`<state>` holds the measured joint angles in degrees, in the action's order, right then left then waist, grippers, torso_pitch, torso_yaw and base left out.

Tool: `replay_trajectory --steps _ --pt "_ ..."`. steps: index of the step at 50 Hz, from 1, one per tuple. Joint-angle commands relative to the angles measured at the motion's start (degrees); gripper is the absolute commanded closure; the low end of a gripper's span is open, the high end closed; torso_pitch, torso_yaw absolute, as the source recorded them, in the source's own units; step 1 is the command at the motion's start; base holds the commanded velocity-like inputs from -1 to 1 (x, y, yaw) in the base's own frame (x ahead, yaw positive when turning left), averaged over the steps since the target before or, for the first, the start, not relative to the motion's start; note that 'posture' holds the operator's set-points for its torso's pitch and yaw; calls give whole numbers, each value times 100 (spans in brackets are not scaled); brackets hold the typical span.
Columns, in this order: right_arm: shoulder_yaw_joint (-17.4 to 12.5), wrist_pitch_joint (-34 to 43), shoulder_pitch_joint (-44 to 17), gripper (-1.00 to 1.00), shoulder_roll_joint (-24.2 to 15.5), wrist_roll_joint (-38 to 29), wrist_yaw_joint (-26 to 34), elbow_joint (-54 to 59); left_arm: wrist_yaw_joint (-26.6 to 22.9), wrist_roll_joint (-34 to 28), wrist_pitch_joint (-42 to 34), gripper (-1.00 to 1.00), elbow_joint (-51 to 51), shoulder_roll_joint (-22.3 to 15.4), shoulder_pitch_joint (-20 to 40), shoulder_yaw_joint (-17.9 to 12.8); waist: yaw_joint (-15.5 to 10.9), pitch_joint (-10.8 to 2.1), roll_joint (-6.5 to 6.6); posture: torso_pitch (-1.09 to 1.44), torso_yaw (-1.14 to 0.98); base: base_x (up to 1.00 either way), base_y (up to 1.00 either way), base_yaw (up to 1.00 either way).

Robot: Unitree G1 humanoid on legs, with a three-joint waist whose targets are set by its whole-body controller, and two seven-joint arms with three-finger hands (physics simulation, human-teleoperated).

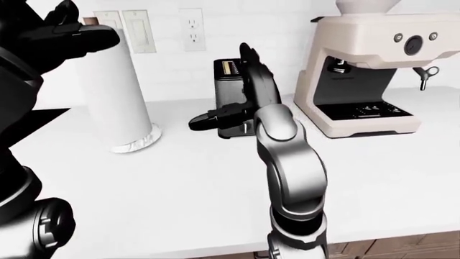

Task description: Push down the lever of the toaster to turn it on.

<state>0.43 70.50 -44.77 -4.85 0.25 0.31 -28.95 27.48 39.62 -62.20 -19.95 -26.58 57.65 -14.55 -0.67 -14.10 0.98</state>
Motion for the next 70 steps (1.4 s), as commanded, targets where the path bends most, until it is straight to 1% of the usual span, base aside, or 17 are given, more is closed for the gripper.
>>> replay_trajectory --steps 1,19,27,36,40,49,52,56,63,70 --pt "-41 -294 -154 -100 -7 -101 34 -4 -3 -9 147 -100 -74 -60 184 -43 -1 -60 21 -38 0 0 0 0" --pt "-83 -833 -124 -100 123 -313 142 672 4 -13 212 -100 -71 -27 160 -9 2 -73 35 -38 0 0 0 0" --pt "-152 -1238 -185 -100 127 -309 104 1247 12 -22 206 -100 -110 0 134 -8 7 -82 38 -38 0 0 0 0" --pt "-241 -1519 -326 -100 88 -200 24 1703 11 -31 203 -100 -130 22 133 -12 2 -88 39 -38 0 0 0 0" --pt "-300 -1840 -404 -100 50 -127 -20 2131 25 -23 197 -100 -126 26 153 -9 5 -86 37 -38 0 0 0 0" --pt "-304 -2177 -566 -100 10 -28 -107 2732 26 -9 197 -100 -92 3 202 -11 10 -93 41 -38 0 0 0 0" --pt "-370 -2440 -674 -100 -11 41 -135 3098 19 -16 213 -100 -51 0 243 5 10 -82 43 -38 0 0 0 0" --pt "-327 -2441 -666 -100 6 101 -194 3109 25 -10 215 -100 -77 -3 212 -12 31 -85 44 -38 0 0 0 0" --pt "-346 -2715 -718 -100 -35 155 -229 3514 31 -9 233 -100 -82 9 192 -3 16 -65 46 -38 0 0 0 0" --pt "-305 -2734 -707 -100 -9 183 -246 3542 21 -27 273 -100 -103 32 122 12 0 -64 36 -38 0 0 0 0"
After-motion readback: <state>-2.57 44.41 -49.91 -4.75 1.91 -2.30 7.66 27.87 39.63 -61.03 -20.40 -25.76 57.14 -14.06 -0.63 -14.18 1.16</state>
